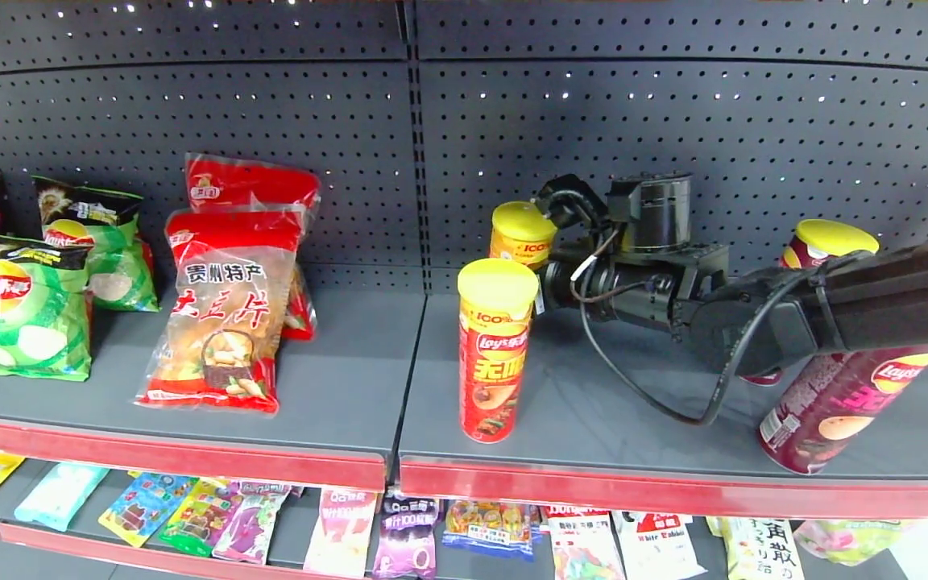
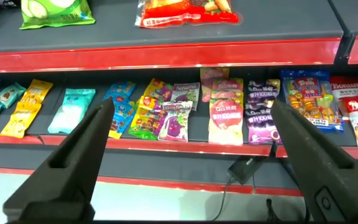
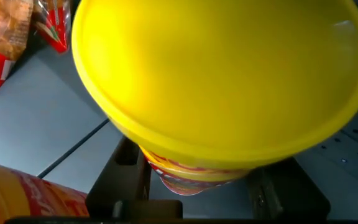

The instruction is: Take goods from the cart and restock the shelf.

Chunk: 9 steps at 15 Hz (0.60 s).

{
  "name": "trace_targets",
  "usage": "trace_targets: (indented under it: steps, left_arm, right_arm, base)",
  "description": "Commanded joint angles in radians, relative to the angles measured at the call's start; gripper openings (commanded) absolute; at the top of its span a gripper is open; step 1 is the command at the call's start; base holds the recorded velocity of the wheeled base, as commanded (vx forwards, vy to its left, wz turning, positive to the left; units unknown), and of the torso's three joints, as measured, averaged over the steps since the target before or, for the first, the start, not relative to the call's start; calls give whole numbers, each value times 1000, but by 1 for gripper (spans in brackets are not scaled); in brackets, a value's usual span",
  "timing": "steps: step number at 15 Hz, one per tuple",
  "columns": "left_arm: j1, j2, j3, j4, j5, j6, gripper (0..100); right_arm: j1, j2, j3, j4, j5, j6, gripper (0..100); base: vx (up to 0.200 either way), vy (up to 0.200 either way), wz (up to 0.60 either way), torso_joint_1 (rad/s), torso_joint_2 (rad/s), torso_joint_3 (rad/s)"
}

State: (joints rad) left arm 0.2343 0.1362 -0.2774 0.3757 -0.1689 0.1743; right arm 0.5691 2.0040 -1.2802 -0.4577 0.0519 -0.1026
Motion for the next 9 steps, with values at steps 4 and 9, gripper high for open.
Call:
trace_targets:
  steps: [4,9]
  left_arm:
    - [0,-3,1,0,0,1,100]
    - [0,-10,1,0,0,1,100]
  right_arm:
    - [6,10,-2,-1,0,0,0]
    - [14,12,-8,-3,-3,3,100]
  base:
    - [0,0,0,0,0,0]
    - [0,0,0,0,0,0]
